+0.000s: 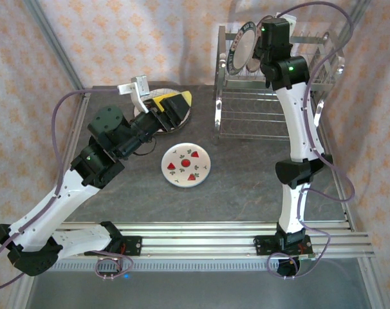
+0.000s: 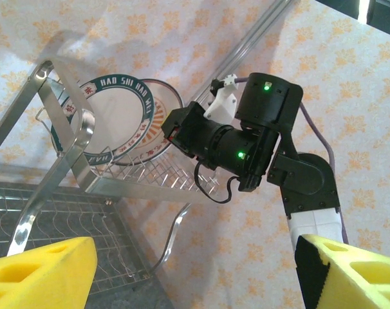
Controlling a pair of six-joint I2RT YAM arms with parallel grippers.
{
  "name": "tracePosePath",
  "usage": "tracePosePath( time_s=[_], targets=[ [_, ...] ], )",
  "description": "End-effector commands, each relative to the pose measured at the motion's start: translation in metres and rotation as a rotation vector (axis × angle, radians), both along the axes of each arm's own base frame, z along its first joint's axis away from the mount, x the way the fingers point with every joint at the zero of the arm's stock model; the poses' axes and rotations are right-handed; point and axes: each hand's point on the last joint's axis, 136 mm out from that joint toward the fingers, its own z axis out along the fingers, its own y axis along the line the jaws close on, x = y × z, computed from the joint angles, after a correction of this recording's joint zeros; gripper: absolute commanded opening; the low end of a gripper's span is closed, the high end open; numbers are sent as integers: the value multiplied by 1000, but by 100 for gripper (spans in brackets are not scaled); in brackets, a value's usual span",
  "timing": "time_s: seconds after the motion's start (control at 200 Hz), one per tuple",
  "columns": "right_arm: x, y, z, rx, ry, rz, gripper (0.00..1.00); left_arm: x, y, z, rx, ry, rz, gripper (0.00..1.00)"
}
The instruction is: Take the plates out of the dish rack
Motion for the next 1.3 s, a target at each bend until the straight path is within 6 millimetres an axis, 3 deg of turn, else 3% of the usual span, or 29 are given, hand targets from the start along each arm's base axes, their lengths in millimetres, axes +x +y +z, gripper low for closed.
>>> tracePosePath(
  time_s=[0.0, 0.21, 0.36, 0.596, 0.731, 0.936, 1.081, 1.296],
  targets=[
    [-27, 4, 53, -2, -136, -2, 0, -6, 2, 13, -35, -23, 2, 81],
    [-51, -7, 79, -20, -187, -38, 0, -5, -15, 17, -81, 1, -42, 82],
    [-73, -20, 96, -19, -215, -66, 0, -4, -39, 17, -102, 28, -91, 82],
    [-119, -44, 124, -20, -265, -106, 0, -5, -86, 24, -155, 54, -184, 83],
    [-149, -57, 137, -18, -285, -116, 0, 1, -125, 24, -193, 95, -254, 83],
    [-192, -71, 139, 15, -285, -102, 0, 17, -185, 21, -301, 191, -371, 84],
    [-216, -71, 131, 65, -271, -45, 0, 21, -228, 25, -392, 254, -497, 85],
    [-237, -67, 118, 141, -242, 21, 0, 24, -255, 29, -455, 286, -562, 85]
  ],
)
